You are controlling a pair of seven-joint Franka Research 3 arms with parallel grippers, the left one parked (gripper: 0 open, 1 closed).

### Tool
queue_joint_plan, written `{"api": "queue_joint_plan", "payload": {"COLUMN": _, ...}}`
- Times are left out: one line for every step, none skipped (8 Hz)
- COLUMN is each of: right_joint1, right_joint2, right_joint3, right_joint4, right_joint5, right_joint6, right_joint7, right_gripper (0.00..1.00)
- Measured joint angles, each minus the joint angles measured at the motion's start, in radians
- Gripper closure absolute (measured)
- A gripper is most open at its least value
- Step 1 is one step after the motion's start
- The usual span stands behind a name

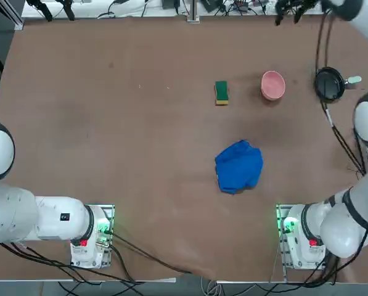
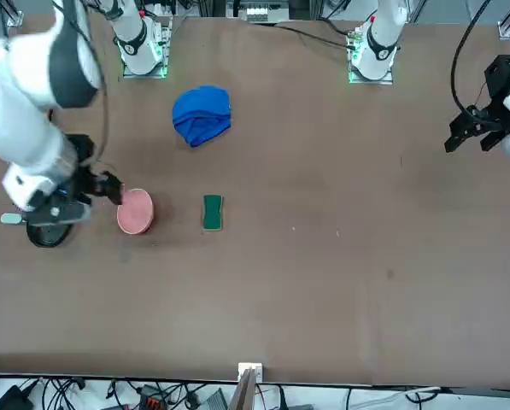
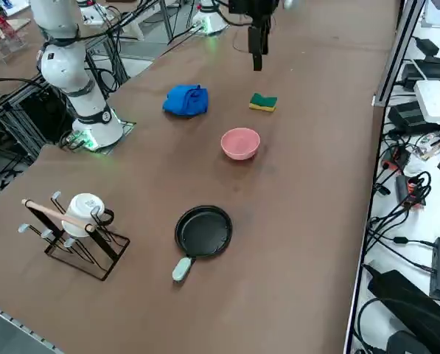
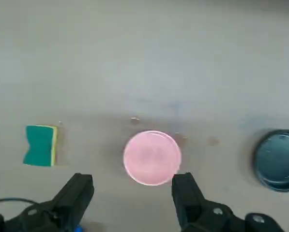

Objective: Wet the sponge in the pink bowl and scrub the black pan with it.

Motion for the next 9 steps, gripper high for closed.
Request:
{"api": "queue_joint_plan", "payload": {"right_joint1": 0.0, "right_joint2": -0.027, "right_joint3": -0.002, "right_joint4": -0.001, "right_joint5": -0.023, "right_joint6": -0.021, "right_joint7": 0.0, "right_gripper": 0.0}}
{"api": "queue_joint_plan", "payload": {"right_joint1": -0.001, "right_joint2": -0.048, "right_joint3": -0.004, "right_joint4": 0.002, "right_joint5": -0.033, "right_joint6": -0.035, "right_joint7": 0.001, "right_gripper": 0.0}}
{"api": "queue_joint_plan", "payload": {"right_joint1": -0.015, "right_joint2": -0.071, "right_joint3": -0.003, "right_joint4": 0.011, "right_joint5": -0.036, "right_joint6": -0.046, "right_joint7": 0.004, "right_gripper": 0.0}}
{"api": "queue_joint_plan", "payload": {"right_joint1": -0.072, "right_joint2": -0.093, "right_joint3": 0.024, "right_joint4": 0.015, "right_joint5": -0.036, "right_joint6": -0.061, "right_joint7": 0.004, "right_gripper": 0.0}}
{"api": "queue_joint_plan", "payload": {"right_joint1": -0.164, "right_joint2": -0.116, "right_joint3": 0.092, "right_joint4": 0.015, "right_joint5": -0.037, "right_joint6": -0.088, "right_joint7": 0.001, "right_gripper": 0.0}}
{"api": "queue_joint_plan", "payload": {"right_joint1": -0.262, "right_joint2": -0.136, "right_joint3": 0.184, "right_joint4": 0.013, "right_joint5": -0.045, "right_joint6": -0.118, "right_joint7": 0.001, "right_gripper": 0.0}}
{"api": "queue_joint_plan", "payload": {"right_joint1": -0.341, "right_joint2": -0.156, "right_joint3": 0.27, "right_joint4": 0.001, "right_joint5": -0.072, "right_joint6": -0.133, "right_joint7": 0.001, "right_gripper": 0.0}}
{"api": "queue_joint_plan", "payload": {"right_joint1": -0.404, "right_joint2": -0.184, "right_joint3": 0.342, "right_joint4": -0.027, "right_joint5": -0.097, "right_joint6": -0.135, "right_joint7": 0.004, "right_gripper": 0.0}}
{"api": "queue_joint_plan", "payload": {"right_joint1": -0.458, "right_joint2": -0.216, "right_joint3": 0.398, "right_joint4": -0.065, "right_joint5": -0.106, "right_joint6": -0.135, "right_joint7": 0.005, "right_gripper": 0.0}}
